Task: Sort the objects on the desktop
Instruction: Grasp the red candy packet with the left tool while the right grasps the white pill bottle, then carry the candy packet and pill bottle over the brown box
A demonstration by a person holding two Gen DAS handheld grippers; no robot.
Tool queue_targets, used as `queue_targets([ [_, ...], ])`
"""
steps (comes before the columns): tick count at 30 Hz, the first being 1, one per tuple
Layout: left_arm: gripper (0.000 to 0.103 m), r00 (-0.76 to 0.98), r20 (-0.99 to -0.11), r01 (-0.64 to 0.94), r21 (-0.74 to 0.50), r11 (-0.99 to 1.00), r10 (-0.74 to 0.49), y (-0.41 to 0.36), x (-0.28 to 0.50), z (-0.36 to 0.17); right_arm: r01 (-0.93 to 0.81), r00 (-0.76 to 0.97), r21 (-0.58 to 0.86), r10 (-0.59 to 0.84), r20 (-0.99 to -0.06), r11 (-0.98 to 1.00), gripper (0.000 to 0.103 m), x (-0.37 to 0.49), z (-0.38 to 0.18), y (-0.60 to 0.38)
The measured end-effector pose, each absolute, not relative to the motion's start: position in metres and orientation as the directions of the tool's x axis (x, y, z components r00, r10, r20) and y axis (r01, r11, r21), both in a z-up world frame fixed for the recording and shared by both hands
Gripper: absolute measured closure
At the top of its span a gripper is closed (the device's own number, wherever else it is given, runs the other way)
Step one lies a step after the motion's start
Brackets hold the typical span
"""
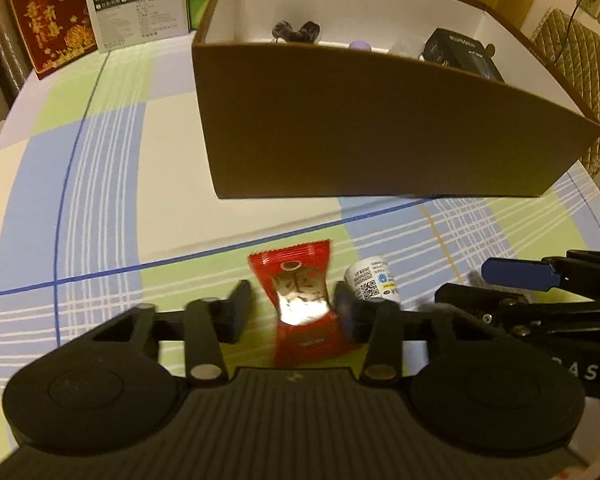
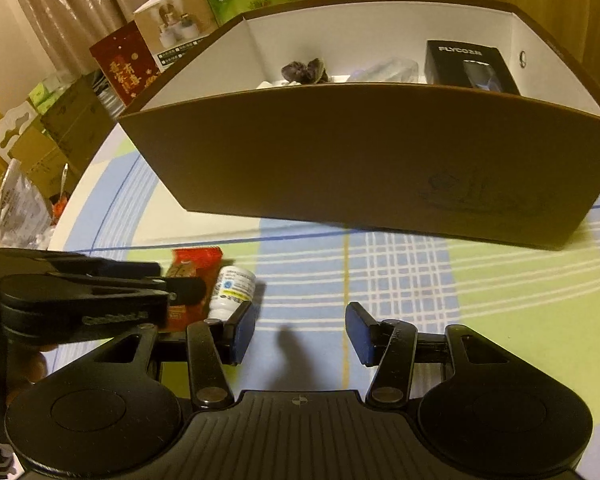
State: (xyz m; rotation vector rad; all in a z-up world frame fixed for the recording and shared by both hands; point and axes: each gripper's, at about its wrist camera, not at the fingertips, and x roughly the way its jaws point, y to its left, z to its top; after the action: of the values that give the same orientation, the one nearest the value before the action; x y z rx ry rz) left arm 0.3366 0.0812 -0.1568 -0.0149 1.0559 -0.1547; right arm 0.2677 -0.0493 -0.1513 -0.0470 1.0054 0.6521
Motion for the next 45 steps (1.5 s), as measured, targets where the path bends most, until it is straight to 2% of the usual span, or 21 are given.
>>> queue_targets([
  [11,0.078,0.484,-0.874,-0.007,-0.052,0.999,-0.042,0.122,0.325,-0.153,-0.59,0.329,0.253,0.515,-0.792,0.767,0.054,0.266,-0.159,-0.016],
  [20,0.078,0.479,-0.877,-0.062,-0.066,0.996,-0.028,0.141,0.317,-0.151,-0.635,0.32,0.193,0.483,-0.815,0.748,0.054,0.271,-0.176,0.011],
  [24,0.077,0.475,-0.88,-0.053,-0.049,0.997,-0.019,0.137,0.318,-0.153,-0.666,0.333,0.157,0.479,-0.812,0.729,0.055,0.272,-0.18,0.014],
  [27,0.076,0.467,-0.884,-0.043,-0.046,0.998,-0.02,0.134,0.32,-0.157,-0.692,0.342,0.123,0.474,-0.811,0.711,0.07,0.273,-0.182,0.011],
  [28,0.076,0.47,-0.883,-0.037,-0.044,0.998,-0.021,0.133,0.32,-0.158,-0.697,0.341,0.12,0.475,-0.811,0.707,0.078,0.274,-0.182,0.008],
  [29,0.076,0.472,-0.881,-0.028,-0.043,0.999,-0.024,0.131,0.32,-0.158,-0.698,0.335,0.128,0.479,-0.811,0.705,0.079,0.275,-0.182,0.004],
  [45,0.079,0.443,-0.878,0.183,-0.111,0.977,-0.183,0.061,0.296,-0.16,-0.62,0.306,0.195,0.463,-0.832,0.76,0.079,0.265,-0.172,-0.075],
])
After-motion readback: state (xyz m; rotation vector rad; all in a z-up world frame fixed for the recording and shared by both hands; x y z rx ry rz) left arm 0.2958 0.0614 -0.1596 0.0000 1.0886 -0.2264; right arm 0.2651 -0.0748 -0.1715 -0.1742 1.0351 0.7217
